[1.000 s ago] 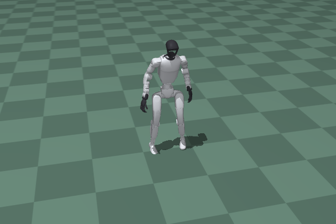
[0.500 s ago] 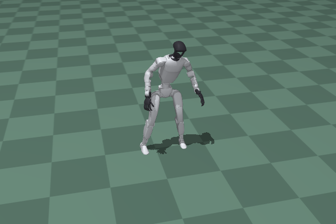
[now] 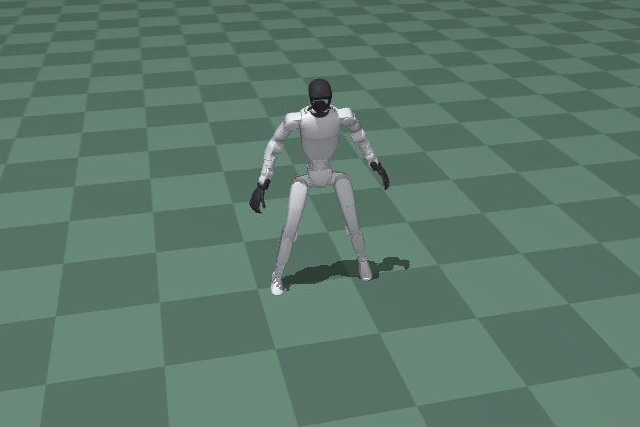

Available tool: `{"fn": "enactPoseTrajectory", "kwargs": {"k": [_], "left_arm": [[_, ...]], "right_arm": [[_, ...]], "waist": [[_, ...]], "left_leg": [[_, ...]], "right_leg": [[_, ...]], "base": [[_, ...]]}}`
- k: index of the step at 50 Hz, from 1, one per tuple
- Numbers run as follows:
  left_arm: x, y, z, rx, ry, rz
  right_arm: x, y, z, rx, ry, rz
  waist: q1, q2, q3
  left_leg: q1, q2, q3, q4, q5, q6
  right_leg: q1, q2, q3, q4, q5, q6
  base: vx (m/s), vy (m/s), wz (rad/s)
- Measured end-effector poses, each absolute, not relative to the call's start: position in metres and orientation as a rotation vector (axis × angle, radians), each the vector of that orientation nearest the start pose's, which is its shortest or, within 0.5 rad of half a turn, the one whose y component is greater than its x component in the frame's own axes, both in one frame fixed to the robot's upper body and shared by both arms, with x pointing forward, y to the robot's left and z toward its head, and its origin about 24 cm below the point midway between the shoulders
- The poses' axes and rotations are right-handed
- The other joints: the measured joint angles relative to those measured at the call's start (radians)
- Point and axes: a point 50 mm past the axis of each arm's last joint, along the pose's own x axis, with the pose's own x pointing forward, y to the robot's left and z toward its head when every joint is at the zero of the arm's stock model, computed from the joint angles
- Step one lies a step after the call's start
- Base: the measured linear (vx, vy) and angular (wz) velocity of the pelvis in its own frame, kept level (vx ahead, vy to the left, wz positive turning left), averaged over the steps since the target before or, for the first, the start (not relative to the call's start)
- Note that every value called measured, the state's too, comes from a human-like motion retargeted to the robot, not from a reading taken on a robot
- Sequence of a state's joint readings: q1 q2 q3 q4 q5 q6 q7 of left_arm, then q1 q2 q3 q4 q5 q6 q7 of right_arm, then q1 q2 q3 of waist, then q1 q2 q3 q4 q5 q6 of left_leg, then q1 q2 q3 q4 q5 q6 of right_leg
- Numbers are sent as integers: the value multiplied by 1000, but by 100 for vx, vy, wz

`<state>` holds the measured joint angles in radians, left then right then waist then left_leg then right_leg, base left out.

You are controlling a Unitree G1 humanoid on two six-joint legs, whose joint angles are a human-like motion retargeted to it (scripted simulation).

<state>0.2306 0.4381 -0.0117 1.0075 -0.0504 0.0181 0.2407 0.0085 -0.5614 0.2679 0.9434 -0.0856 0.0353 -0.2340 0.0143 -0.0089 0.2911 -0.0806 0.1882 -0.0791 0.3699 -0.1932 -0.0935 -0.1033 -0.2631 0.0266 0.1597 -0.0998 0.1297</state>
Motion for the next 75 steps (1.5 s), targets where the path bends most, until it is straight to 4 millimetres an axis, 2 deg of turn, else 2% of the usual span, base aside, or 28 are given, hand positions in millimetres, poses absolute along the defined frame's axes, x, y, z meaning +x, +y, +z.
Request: {"fn": "enactPoseTrajectory", "kwargs": {"k": [3, 5, 7, 9, 12, 15, 18, 20, 23, 26, 29, 32, 33, 36, 39, 42, 45, 47, 50, 52, 55, 60, 62, 65, 68, 70, 75], "left_arm": [[61, 306, -130, 508, 1131, 374], [80, 293, -129, 524, 1076, 293], [101, 283, -126, 557, 1019, 199], [120, 277, -121, 597, 965, 115], [142, 275, -110, 646, 887, 46], [162, 278, -98, 689, 808, 34], [187, 284, -85, 791, 743, 11], [200, 288, -76, 892, 714, -27], [215, 295, -63, 1035, 673, -77], [210, 305, -57, 1101, 653, -99], [223, 317, -40, 1054, 600, 10], [216, 335, -34, 974, 607, 134], [211, 341, -34, 957, 621, 171], [193, 363, -35, 776, 661, 419], [161, 377, -49, 609, 743, 634], [110, 384, -71, 491, 887, 784], [60, 366, -99, 414, 1064, 778], [35, 344, -117, 385, 1165, 685], [14, 310, -137, 388, 1273, 457], [7, 294, -144, 428, 1308, 308], [7, 283, -147, 494, 1314, 185], [29, 284, -144, 497, 1236, 258], [43, 288, -141, 501, 1195, 285], [66, 295, -133, 541, 1133, 286], [90, 304, -124, 591, 1070, 276], [103, 310, -117, 615, 1030, 280], [128, 329, -99, 716, 971, 265]], "right_arm": [[134, -330, -97, -697, 957, -269], [129, -325, -101, -605, 967, -272], [124, -313, -108, -531, 979, -231], [120, -297, -116, -474, 990, -170], [115, -270, -126, -427, 999, -71], [115, -243, -132, -425, 977, 9], [123, -226, -130, -463, 923, 57], [127, -224, -127, -497, 892, 80], [132, -231, -121, -542, 866, 84], [124, -241, -120, -564, 863, 68], [140, -254, -115, -551, 858, -35], [138, -263, -115, -543, 874, -90], [130, -264, -117, -543, 885, -94], [132, -278, -113, -567, 895, -143], [128, -293, -106, -615, 885, -178], [130, -302, -103, -665, 880, -215], [132, -315, -96, -723, 868, -233], [132, -323, -92, -744, 876, -244], [126, -332, -92, -726, 915, -263], [118, -334, -95, -693, 954, -265], [105, -331, -102, -645, 1003, -248], [92, -311, -117, -583, 1049, -185], [87, -297, -124, -548, 1069, -155], [81, -274, -136, -493, 1096, -102], [83, -251, -142, -468, 1088, -25], [90, -239, -143, -472, 1061, 37], [110, -223, -136, -480, 974, 144]], "waist": [[46, -19, -16], [79, -32, -30], [106, -44, -46], [121, -58, -57], [114, -100, -58], [88, -152, -35], [78, -183, 2], [85, -188, 19], [101, -181, 31], [109, -161, 20], [111, -156, 29], [128, -154, 35], [142, -154, 33], [160, -123, 40], [175, -71, 49], [141, -23, 49], [78, 37, 44], [34, 56, 39], [-4, 45, 27], [-2, 23, 17], [32, -5, 0], [120, -37, -26], [153, -56, -39], [188, -92, -59], [198, -140, -61], [196, -170, -52], [162, -222, -19]], "left_leg": [[-30, -142, 49, 50, -57, 34], [-45, -224, 102, 13, -73, 66], [-51, -289, 111, -74, -58, 98], [-52, -317, 87, -148, -32, 127], [-46, -292, 37, -176, -20, 144], [-33, -237, -19, -175, -15, 98], [-36, -193, -75, -172, -5, 72], [-50, -166, -104, -154, -7, 77], [-80, -134, -141, -118, -15, 96], [-157, -101, -169, 37, -103, 71], [-165, -72, -205, -57, -42, 95], [-186, -41, -214, -40, -51, 74], [-192, -30, -212, -28, -60, 64], [-180, 51, -191, -36, -52, 15], [-120, 155, -154, -95, 4, -30], [-28, 264, -83, -197, 114, -55], [40, 350, 78, -258, 199, -59], [73, 349, 204, -264, 206, -68], [90, 265, 298, -217, 165, -80], [71, 175, 281, -145, 99, -74], [25, 39, 235, -45, -13, -47], [-27, -143, 224, -52, -109, 39], [-41, -226, 153, -105, -102, 74], [-59, -322, -11, -179, -30, 114], [-76, -318, -94, -169, 7, 140], [-76, -288, -119, -152, -1, 125], [-41, -210, -183, -206, 3, 85]], "right_leg": [[13, 28, 10, -43, 21, 25], [15, 50, 10, -63, 31, 42], [16, 84, -2, -77, 37, 54], [25, 125, -25, -87, 34, 56], [46, 178, -70, -83, 15, 44], [56, 220, -114, -45, -20, 18], [35, 230, -130, 26, -68, -28], [13, 212, -110, 72, -95, -57], [-7, 146, -47, 107, -91, -70], [-20, 55, -33, 160, -82, -25], [-4, -65, -43, 38, 42, 6], [6, -178, -66, -15, 85, 62], [6, -214, -81, -24, 73, 79], [-8, -282, -165, -38, 28, 106], [-11, -299, -259, -39, 41, 97], [-20, -247, -276, -10, 111, 64], [-74, -157, -248, 97, 78, 7], [-91, -112, -241, 134, 41, -12], [-68, -77, -240, 95, 29, -18], [-41, -65, -235, 46, 39, -6], [-13, -36, -226, -8, 47, 14], [14, 38, -231, -50, 43, 38], [24, 67, -245, -60, 41, 55], [38, 111, -279, -68, 35, 73], [45, 147, -309, -56, 17, 63], [43, 176, -283, -33, 0, 39], [-10, 250, -19, 63, -31, -42]], "base": [[8, -43, -54], [9, -40, -28], [9, -39, 4], [10, -40, 40], [9, -43, 77], [5, -44, 96], [-1, -42, 88], [-3, -41, 62], [-2, -41, 46], [1, -43, 41], [-12, -53, 17], [-6, -59, -5], [-3, -64, -28], [-2, -71, -59], [3, -79, -89], [7, -82, -78], [9, -76, -58], [11, -69, -47], [13, -60, -46], [13, -52, -52], [14, -47, -53], [14, -42, -25], [13, -37, 17], [12, -35, 47], [10, -35, 65], [8, -35, 56], [4, -35, 53]]}}
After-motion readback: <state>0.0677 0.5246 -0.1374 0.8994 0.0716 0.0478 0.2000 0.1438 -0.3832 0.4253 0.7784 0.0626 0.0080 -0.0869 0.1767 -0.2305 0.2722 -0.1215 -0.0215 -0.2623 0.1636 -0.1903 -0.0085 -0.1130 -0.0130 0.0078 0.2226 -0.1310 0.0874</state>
